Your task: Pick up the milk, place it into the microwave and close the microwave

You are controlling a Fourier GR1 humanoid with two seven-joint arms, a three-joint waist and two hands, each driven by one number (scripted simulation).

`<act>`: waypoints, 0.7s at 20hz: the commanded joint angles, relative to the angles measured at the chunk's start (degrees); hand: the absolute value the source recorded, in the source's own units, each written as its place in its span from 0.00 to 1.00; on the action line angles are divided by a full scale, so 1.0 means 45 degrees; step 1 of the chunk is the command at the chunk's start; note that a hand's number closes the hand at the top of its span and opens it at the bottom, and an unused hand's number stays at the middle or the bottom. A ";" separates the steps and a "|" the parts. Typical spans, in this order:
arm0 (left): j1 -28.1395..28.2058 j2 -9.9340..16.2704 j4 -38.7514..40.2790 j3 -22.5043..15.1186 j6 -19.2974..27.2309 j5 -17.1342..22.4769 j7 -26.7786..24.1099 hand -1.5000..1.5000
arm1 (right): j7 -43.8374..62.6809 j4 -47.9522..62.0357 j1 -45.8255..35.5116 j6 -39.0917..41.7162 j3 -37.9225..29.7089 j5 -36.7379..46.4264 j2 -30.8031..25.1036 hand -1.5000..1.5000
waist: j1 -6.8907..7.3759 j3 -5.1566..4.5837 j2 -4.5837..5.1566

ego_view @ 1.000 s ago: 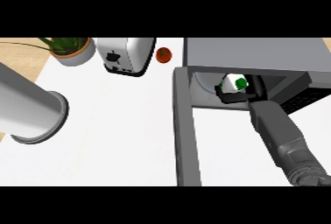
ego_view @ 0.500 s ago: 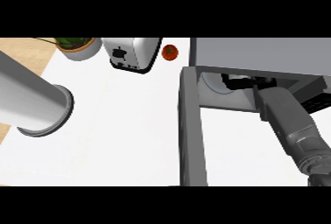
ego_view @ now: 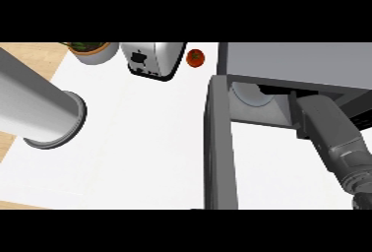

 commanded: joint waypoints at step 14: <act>-0.0735 0.0438 0.0455 -0.0215 0.0014 -0.0071 0.0225 0.00 | 0.0248 0.0193 -0.0753 -0.0806 -0.0227 -0.0269 -0.0947 1.00 | 0.0774 0.0086 0.0492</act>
